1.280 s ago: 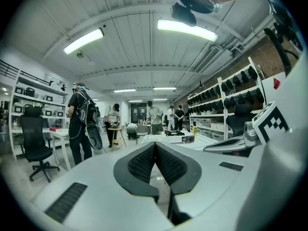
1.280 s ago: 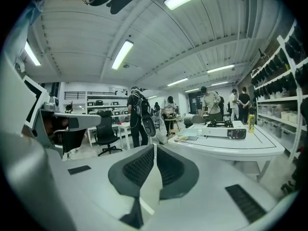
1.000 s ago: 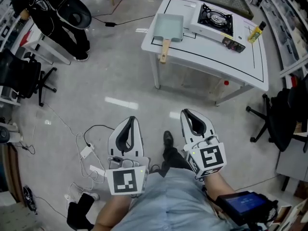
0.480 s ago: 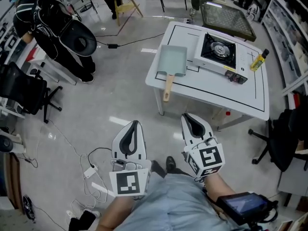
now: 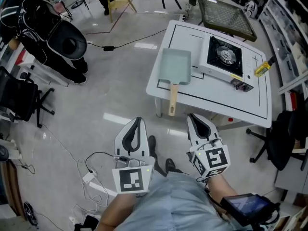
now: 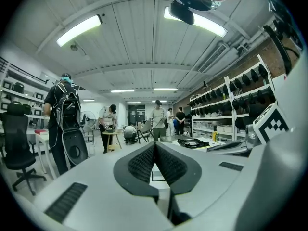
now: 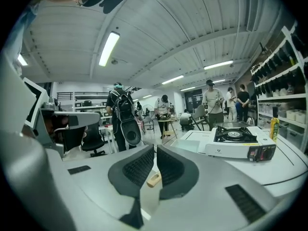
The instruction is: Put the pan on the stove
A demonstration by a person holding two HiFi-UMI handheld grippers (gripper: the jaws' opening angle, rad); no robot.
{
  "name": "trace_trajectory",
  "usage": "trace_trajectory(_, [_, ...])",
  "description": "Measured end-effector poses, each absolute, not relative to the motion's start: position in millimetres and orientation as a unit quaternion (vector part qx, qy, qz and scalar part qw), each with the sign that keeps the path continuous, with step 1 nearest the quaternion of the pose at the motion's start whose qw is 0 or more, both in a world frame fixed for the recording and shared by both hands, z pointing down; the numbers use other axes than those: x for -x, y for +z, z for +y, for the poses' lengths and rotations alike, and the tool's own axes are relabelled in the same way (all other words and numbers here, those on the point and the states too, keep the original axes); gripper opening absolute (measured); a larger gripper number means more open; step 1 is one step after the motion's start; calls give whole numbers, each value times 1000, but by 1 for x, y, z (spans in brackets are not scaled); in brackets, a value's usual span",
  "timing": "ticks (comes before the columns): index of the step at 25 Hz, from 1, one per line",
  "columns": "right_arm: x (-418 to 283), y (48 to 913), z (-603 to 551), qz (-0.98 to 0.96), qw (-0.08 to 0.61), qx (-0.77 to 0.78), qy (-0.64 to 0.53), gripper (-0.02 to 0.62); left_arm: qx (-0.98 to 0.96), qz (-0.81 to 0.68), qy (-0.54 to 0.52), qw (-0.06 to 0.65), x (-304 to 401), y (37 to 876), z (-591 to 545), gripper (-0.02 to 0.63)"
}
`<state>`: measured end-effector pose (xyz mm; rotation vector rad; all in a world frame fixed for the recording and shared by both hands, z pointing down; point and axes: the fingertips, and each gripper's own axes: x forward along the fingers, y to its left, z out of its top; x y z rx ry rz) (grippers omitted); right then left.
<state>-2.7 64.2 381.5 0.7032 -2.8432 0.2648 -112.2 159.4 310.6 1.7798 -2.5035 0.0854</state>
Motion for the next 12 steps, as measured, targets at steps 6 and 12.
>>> trace_trajectory(6, [51, 394, 19, -950, 99, -268, 127, 51, -607, -793, 21, 42, 172, 321, 106, 17])
trace_trajectory(12, [87, 365, -16, -941, 73, -306, 124, 51, -642, -767, 8, 20, 212, 295, 68, 18])
